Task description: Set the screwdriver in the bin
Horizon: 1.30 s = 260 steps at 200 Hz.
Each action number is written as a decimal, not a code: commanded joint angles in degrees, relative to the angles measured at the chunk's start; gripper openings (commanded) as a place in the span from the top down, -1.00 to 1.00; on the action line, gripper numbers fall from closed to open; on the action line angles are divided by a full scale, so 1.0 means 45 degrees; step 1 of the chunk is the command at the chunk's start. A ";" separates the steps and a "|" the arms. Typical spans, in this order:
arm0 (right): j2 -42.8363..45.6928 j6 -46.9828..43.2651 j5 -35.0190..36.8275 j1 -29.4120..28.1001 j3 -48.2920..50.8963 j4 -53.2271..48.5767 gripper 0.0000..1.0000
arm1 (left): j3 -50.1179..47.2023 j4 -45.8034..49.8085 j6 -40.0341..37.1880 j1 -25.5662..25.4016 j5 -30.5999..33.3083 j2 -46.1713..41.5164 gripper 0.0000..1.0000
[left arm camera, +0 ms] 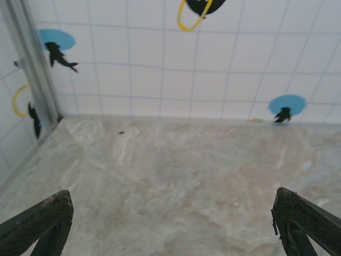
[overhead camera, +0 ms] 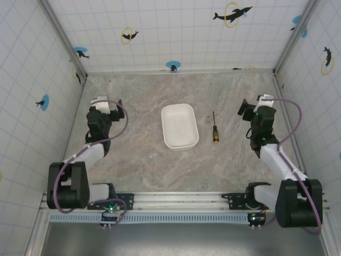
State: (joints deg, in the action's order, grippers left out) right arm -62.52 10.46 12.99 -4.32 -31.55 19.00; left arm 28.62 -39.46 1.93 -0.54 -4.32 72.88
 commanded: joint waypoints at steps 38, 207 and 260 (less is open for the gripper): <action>0.0629 0.1897 -0.1924 -0.1642 -0.0713 -0.5558 -0.98 | 0.0341 0.4153 0.3397 -0.0481 -0.3364 -0.1164 -0.95; -0.3523 0.3399 -0.0682 -0.4562 -0.1303 -0.6030 -0.85 | -0.1469 0.4458 0.4639 -0.1776 -0.3626 -0.1889 -0.95; -0.4480 0.3346 -0.0569 -0.4781 -0.1866 -0.6124 -0.61 | -0.1541 0.4453 0.4670 -0.1843 -0.3734 -0.1777 -0.96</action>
State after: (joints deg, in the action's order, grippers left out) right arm -80.90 25.41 9.26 -25.28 -36.49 -7.55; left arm 22.15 -19.70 22.55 -8.34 -19.81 64.29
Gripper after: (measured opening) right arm 0.837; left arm 0.975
